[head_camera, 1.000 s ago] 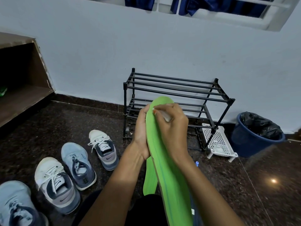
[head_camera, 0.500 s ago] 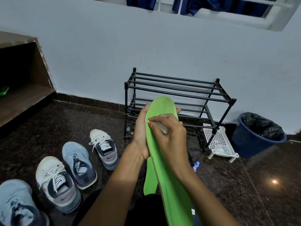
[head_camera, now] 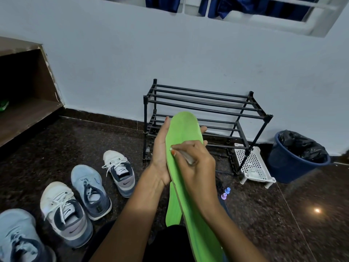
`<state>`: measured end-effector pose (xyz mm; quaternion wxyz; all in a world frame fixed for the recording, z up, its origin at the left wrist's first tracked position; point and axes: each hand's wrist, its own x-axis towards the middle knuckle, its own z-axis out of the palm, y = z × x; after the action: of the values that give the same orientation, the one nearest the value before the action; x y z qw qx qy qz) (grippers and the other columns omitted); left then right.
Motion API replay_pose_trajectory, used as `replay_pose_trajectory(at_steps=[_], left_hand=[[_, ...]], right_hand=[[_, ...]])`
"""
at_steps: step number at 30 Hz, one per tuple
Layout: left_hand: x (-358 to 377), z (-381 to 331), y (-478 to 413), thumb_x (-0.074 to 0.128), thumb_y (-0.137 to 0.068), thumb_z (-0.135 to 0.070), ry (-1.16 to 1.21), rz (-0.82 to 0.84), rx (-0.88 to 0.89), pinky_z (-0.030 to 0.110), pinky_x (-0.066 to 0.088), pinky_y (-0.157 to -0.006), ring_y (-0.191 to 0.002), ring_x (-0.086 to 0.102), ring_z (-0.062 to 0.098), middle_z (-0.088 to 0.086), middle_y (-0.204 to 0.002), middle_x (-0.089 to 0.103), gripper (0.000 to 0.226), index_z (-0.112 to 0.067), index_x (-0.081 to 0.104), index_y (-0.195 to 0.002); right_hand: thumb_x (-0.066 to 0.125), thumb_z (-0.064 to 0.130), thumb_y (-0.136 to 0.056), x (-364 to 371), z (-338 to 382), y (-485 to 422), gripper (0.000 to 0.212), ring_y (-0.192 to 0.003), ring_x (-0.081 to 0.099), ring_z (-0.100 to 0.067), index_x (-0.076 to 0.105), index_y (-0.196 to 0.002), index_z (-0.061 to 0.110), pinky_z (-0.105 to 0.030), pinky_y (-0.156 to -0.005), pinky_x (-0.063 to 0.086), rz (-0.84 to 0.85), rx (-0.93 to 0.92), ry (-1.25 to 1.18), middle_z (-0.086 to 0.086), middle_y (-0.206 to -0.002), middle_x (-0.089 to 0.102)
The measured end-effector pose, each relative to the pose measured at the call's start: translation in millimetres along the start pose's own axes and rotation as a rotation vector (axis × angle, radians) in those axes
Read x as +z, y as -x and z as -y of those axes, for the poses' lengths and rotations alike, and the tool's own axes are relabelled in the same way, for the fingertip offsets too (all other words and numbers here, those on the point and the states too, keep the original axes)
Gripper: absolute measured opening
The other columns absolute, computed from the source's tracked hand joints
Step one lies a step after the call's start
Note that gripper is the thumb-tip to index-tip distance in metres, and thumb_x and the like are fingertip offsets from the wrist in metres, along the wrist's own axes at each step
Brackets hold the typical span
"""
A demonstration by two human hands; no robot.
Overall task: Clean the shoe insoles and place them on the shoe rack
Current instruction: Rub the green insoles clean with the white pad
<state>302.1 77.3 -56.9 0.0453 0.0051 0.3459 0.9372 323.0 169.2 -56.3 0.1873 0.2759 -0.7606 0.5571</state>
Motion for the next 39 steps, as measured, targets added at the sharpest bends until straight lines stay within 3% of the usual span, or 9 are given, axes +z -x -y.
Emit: replay_pose_trajectory(at_steps=[6, 10, 14, 17, 19, 22, 26, 29, 39], left_hand=[[0, 3, 0, 0.035, -0.093, -0.053, 0.034, -0.003, -0.003, 0.026, 0.056, -0.070, -0.077, 0.069, 0.019, 0.011, -0.091, 0.071, 0.063, -0.004, 0.075, -0.093], [0, 1, 2, 0.033, -0.088, -0.060, 0.012, 0.002, -0.036, 0.043, 0.033, -0.109, -0.110, 0.054, 0.028, 0.016, -0.128, 0.059, 0.070, -0.004, 0.070, -0.111], [1, 0, 2, 0.036, -0.088, -0.058, 0.059, 0.010, 0.010, 0.051, 0.029, -0.110, -0.106, 0.053, 0.033, 0.018, -0.126, 0.060, 0.063, -0.009, 0.072, -0.106], [1, 1, 1, 0.030, -0.092, -0.057, 0.013, -0.019, 0.008, 0.039, 0.045, -0.097, -0.102, 0.058, 0.029, 0.018, -0.115, 0.064, 0.067, -0.007, 0.075, -0.099], [2, 1, 2, 0.031, -0.094, -0.054, 0.005, -0.048, 0.016, 0.029, 0.055, -0.074, -0.081, 0.068, 0.022, 0.013, -0.094, 0.070, 0.066, -0.006, 0.076, -0.090], [3, 2, 2, 0.033, -0.095, -0.051, -0.023, -0.046, 0.030, 0.023, 0.056, -0.059, -0.064, 0.068, 0.017, 0.008, -0.076, 0.071, 0.061, -0.009, 0.076, -0.083], [4, 0, 1, 0.025, -0.095, -0.055, -0.011, -0.028, 0.010, 0.029, 0.054, -0.076, -0.079, 0.068, 0.019, 0.010, -0.092, 0.072, 0.070, -0.009, 0.078, -0.084], [4, -1, 2, 0.026, -0.093, -0.058, 0.006, -0.016, 0.023, 0.041, 0.043, -0.092, -0.091, 0.062, 0.027, 0.012, -0.117, 0.066, 0.068, -0.013, 0.077, -0.094], [8, 2, 6, 0.029, -0.095, -0.053, -0.058, -0.001, 0.027, 0.030, 0.056, -0.078, -0.087, 0.070, 0.019, 0.012, -0.103, 0.071, 0.067, -0.004, 0.073, -0.102]], right_hand=[[0.062, -0.003, -0.082, -5, -4, -29, 0.012, -0.082, 0.052, 0.003, 0.070, -0.088, 0.006, -0.003, -0.075, 0.035, -0.103, 0.013, 0.082, -0.001, -0.085, 0.055], [0.063, -0.005, -0.081, 5, 1, -14, 0.013, -0.081, 0.053, 0.005, 0.071, -0.086, 0.004, -0.002, -0.075, 0.035, -0.077, 0.017, 0.014, -0.004, -0.085, 0.058], [0.064, -0.002, -0.081, 7, 5, -2, 0.014, -0.084, 0.054, 0.003, 0.072, -0.087, 0.008, -0.003, -0.076, 0.036, -0.023, 0.032, -0.020, -0.003, -0.085, 0.060], [0.064, -0.002, -0.081, 1, 1, -12, 0.012, -0.083, 0.053, 0.005, 0.071, -0.087, 0.006, -0.002, -0.075, 0.035, -0.029, 0.010, 0.044, -0.003, -0.086, 0.059], [0.062, -0.002, -0.083, -4, -3, -22, 0.011, -0.081, 0.052, 0.004, 0.070, -0.089, 0.004, -0.002, -0.075, 0.035, -0.069, 0.012, 0.085, -0.002, -0.086, 0.057], [0.061, -0.004, -0.083, -9, -7, -33, 0.012, -0.082, 0.050, 0.003, 0.069, -0.090, 0.002, -0.001, -0.074, 0.035, -0.139, 0.022, 0.131, -0.001, -0.086, 0.054], [0.061, -0.004, -0.083, 0, -4, -19, 0.012, -0.082, 0.054, -0.003, 0.070, -0.090, 0.001, 0.000, -0.079, 0.033, -0.104, 0.001, 0.094, -0.003, -0.085, 0.056], [0.062, 0.000, -0.082, 5, 1, -1, 0.014, -0.083, 0.051, 0.008, 0.071, -0.092, 0.004, -0.003, -0.077, 0.036, -0.040, 0.005, 0.065, 0.002, -0.087, 0.056], [0.062, -0.002, -0.083, -14, -8, -31, 0.012, -0.084, 0.054, -0.010, 0.069, -0.093, 0.002, -0.004, -0.078, 0.039, -0.190, 0.036, 0.211, -0.001, -0.087, 0.054]])
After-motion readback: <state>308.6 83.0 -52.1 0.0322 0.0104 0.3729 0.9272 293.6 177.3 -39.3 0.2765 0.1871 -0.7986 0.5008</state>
